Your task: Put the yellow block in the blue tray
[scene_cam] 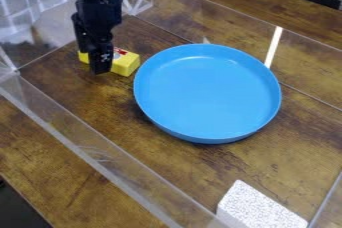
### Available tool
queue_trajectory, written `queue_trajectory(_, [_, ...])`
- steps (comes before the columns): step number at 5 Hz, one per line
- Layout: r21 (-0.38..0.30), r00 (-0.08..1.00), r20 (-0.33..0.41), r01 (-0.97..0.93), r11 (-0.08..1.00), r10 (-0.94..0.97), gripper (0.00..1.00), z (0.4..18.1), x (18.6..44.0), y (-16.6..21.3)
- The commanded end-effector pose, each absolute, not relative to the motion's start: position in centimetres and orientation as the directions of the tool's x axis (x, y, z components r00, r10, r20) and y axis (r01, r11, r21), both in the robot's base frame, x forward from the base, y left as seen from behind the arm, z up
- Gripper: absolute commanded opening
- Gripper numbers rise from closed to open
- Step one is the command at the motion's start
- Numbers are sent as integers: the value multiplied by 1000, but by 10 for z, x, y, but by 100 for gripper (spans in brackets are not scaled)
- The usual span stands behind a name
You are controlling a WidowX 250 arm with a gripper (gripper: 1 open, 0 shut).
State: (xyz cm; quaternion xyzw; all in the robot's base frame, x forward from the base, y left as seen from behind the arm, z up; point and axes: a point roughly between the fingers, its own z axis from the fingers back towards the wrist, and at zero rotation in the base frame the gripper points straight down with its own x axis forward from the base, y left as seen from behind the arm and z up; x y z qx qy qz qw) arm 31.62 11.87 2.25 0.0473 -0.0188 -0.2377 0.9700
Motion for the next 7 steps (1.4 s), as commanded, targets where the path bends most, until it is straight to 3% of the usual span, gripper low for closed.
queue_trajectory(1, [37, 881, -29, 472, 881, -472, 100, -6, 310, 117])
queue_trajectory(3, [43, 877, -30, 480, 876, -479, 100, -10, 314, 121])
queue_trajectory(4, [45, 876, -37, 482, 875, -481, 0, -11, 313, 126])
queue_trajectory(6, [56, 883, -57, 469, 881, -466, 0, -7, 296, 145])
queue_trajectory(7, [66, 861, -58, 508, 859, -505, 100, -9, 302, 143])
